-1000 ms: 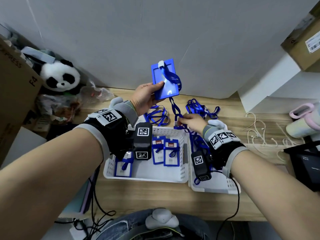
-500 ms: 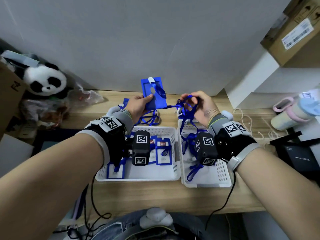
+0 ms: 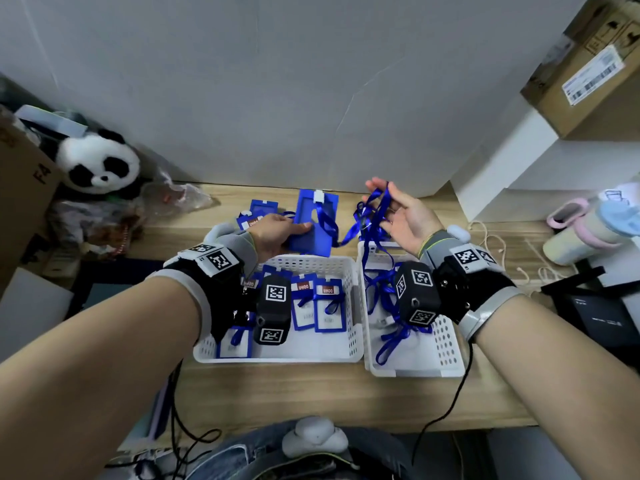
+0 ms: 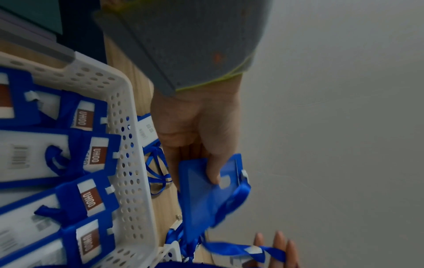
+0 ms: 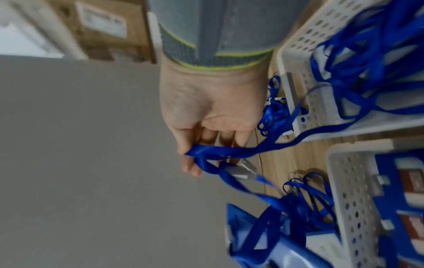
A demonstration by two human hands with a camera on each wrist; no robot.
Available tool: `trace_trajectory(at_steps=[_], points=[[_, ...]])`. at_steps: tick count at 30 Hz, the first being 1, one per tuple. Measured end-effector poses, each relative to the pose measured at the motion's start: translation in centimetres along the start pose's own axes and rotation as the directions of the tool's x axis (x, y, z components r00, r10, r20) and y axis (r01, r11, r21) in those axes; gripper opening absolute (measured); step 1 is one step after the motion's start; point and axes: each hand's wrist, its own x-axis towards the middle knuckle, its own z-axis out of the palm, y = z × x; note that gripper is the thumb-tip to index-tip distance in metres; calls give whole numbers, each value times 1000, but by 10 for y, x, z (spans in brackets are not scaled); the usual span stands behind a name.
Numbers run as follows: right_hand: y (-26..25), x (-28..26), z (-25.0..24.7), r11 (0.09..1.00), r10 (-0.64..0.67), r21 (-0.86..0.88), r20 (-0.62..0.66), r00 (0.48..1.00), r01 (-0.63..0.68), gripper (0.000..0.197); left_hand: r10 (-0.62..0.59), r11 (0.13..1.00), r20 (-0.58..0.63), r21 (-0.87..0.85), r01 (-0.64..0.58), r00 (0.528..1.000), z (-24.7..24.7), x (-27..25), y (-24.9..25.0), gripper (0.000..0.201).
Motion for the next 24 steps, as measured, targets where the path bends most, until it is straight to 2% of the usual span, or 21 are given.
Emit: trace_trajectory(at_steps=[3, 6, 8, 10, 12, 15, 17, 19, 20, 22, 24], points=[[10, 4, 7, 965, 66, -255, 3, 998, -63, 23, -27, 999, 120, -30, 30, 992, 7, -10, 1, 13], [20, 3, 17, 928, 103, -351, -75, 992, -123, 24, -29, 998, 180, -51, 39, 983, 11, -15, 5, 20], [25, 3, 19, 916, 96, -383, -76, 992, -118, 29, -38, 999, 185, -19, 43, 982, 11, -16, 6, 18], [26, 3, 17, 919, 57, -388, -43, 997, -69, 32, -46, 999, 144, 11, 44, 988, 8, -13, 4, 12], [23, 5, 13, 947, -7, -322, -51, 999, -10, 31, -51, 998, 74, 34, 48, 996, 1, -9, 0, 16], [16, 8, 6, 981, -57, -193, -194, 979, 19, 28, -38, 999, -32, 24, 38, 999, -8, -3, -6, 23], [14, 13, 0, 955, -81, -296, -340, 937, -25, 31, 16, 1000, -120, -7, -17, 993, -12, 0, -7, 18], [14, 19, -7, 863, -54, -474, -429, 902, -174, 31, 82, 995, -192, -45, -92, 978, -15, 2, -4, 14], [18, 22, -13, 788, 7, -547, -453, 891, -284, 30, 109, 989, -220, -69, -127, 969, -17, 2, -1, 15], [29, 26, -27, 587, 149, -666, -471, 870, -461, 27, 152, 976, -265, -111, -187, 952, -22, 3, 4, 23], [38, 24, -36, 364, 256, -760, -474, 843, -538, 30, 188, 968, -293, -105, -227, 937, -24, 4, 10, 27]])
